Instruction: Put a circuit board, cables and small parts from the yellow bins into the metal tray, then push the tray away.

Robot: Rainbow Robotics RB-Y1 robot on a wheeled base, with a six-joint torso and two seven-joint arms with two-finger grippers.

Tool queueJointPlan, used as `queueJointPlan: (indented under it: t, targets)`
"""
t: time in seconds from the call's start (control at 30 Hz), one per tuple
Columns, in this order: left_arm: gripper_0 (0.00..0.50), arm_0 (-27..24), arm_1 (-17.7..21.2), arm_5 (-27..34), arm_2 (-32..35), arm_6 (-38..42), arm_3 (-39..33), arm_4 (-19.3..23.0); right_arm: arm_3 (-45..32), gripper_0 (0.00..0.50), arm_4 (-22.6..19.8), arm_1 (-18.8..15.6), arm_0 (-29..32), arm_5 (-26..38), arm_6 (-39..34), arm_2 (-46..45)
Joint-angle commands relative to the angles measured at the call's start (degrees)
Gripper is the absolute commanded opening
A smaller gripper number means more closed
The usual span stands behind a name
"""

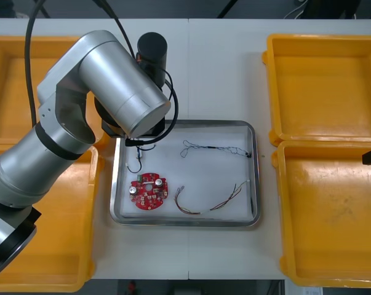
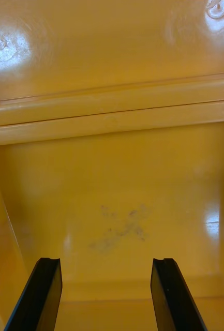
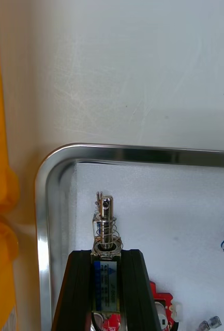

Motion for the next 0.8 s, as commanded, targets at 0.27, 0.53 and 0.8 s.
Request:
queueJointPlan:
  t: [0.27,0.53,0.8]
  targets:
    - [0.0,2.1,-2.2,-4.6,-4.0,0.9,3.0,-0.8,-0.1,0.5,0.1,0.1,0.8,-0.5,2.4,-1.3]
    - [0.0,3.5,-2.4,-7.6,-6.7,1.9,3.9,-0.8,-0.1,0.5,0.1,0.1,0.8,-0.5,2.4,-1.3]
    - [0.0,4.5,-2.6,-9.1,-9.4,3.1,4.3,-2.4,-0.1,0.5,0.1,0.1,0.8,-0.5,2.4,-1.3]
